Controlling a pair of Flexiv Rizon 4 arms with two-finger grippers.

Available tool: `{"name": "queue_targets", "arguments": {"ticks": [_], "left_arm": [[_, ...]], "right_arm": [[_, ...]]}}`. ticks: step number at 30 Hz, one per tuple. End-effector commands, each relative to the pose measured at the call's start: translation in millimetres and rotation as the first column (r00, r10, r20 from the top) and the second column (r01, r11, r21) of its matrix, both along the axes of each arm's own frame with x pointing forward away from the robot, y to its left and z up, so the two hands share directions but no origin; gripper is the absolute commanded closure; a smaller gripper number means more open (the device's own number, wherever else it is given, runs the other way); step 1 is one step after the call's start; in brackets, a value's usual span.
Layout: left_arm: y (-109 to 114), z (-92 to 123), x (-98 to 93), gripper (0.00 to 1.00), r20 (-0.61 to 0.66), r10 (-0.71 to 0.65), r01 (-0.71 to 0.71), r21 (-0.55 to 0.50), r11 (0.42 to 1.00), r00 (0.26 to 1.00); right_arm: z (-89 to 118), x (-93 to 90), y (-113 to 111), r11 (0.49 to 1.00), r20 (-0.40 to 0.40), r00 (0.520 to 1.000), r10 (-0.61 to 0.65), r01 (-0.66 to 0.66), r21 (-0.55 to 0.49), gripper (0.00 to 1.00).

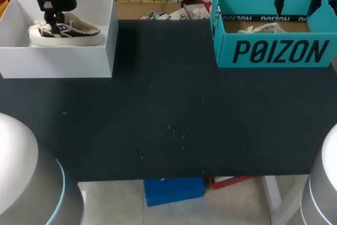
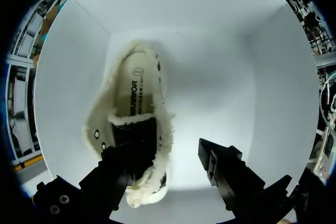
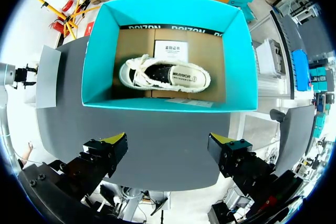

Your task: Take the shoe out of the shoebox, open the shoe tongue, remove and reinsert the insole, then place the shoe into the shoebox

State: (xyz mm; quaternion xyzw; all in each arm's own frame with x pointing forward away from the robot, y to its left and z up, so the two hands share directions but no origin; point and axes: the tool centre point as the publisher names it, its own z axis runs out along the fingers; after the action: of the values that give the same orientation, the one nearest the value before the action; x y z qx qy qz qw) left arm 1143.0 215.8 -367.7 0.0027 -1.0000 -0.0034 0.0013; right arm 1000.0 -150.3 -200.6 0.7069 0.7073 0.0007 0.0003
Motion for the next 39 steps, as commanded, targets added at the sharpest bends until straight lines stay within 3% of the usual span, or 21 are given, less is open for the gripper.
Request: {"name": "queue_targets", "arguments": {"ticks": [1, 19, 22, 24, 39], "left_arm": [[-2, -13, 6.6, 0.37, -0.005, -0.002, 0.002, 0.003, 1.000, 1.000], [-1, -32, 7.6, 0.55, 0.004, 0.011, -0.011, 0.001, 1.000, 1.000], [0, -33, 7.8, 0.70, 0.006, 0.021, -0.021, 0.002, 1.000, 1.000], [0, -33, 8.3, 1.00, 0.011, 0.026, -0.026, 0.006, 1.000, 1.000], [-6, -14, 9.0, 1.00, 0.049, 0.028, -0.029, 0.004, 1.000, 0.998]], "right_arm": [[0, -0.1, 0, 1.000, 0.000, 1.000, 0.000, 0.000, 0.000, 0.00], [0, -0.1, 0, 1.000, 0.000, 1.000, 0.000, 0.000, 0.000, 0.00], [0, -0.1, 0, 1.000, 0.000, 1.000, 0.000, 0.000, 0.000, 0.00], [0, -0.1, 0, 1.000, 0.000, 1.000, 0.000, 0.000, 0.000, 0.00], [0, -0.1, 0, 1.000, 0.000, 1.000, 0.000, 0.000, 0.000, 0.00]]}}
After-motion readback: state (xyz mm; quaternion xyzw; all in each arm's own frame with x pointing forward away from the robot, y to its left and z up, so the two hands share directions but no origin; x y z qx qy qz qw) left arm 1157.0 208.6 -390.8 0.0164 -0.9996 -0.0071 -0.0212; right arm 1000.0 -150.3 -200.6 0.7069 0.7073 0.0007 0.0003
